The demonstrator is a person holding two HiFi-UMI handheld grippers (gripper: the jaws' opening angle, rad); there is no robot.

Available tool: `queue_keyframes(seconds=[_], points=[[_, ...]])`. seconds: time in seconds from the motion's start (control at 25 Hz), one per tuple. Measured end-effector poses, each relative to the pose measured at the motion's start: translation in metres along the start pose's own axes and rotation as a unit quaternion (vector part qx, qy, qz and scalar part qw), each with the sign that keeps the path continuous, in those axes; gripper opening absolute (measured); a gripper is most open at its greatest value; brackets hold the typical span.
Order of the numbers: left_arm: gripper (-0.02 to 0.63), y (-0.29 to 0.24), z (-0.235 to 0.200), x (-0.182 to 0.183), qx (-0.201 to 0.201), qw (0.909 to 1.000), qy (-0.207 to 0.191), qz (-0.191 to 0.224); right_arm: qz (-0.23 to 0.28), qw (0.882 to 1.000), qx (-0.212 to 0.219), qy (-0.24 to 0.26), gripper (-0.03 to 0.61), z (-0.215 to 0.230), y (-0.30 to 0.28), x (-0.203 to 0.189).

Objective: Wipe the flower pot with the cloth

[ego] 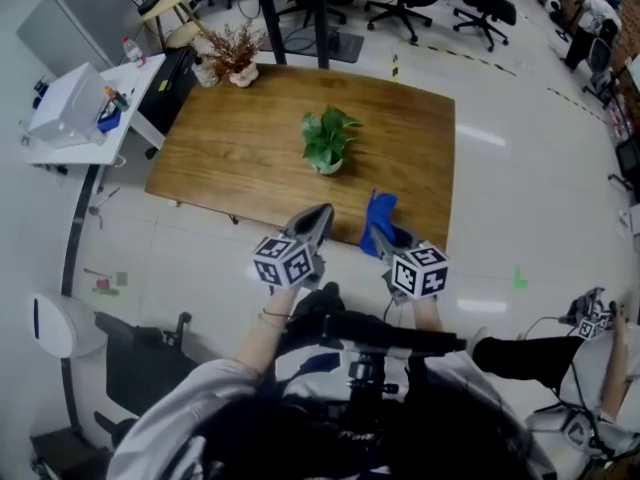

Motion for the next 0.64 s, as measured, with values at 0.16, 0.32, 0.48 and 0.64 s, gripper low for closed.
queue_keyframes(seconds=[0.16,0.32,0.48,0.64], points=[[0.006,0.016,0.028,-0.023,0.004,1.0000,-0.001,-0.003,0.002,1.000,0.014,0.010,0.069,-0.008,0.023,-0.017],[0.006,0.030,0.053,-0.045,0.011,0.9999,0.001,-0.004,0.003,1.000,0.022,0.017,0.069,-0.012,0.047,-0.031],[0.006,0.042,0.066,-0.061,0.021,0.9998,0.003,-0.006,-0.003,0.999,0.031,0.026,0.069,-0.016,0.059,-0.044],[0.006,0.049,0.077,-0.074,0.026,0.9996,0.005,-0.004,-0.003,0.999,0.032,0.028,0.069,-0.016,0.073,-0.055]])
Point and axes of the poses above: the fingertips, and each gripper's own axes: y backward along the fingers, z to its right, x out of its top, the point moved 8 cm from there along y, backward along the fingers, and after that the axes turned 2 degrees about -z, right-handed, at the moved point
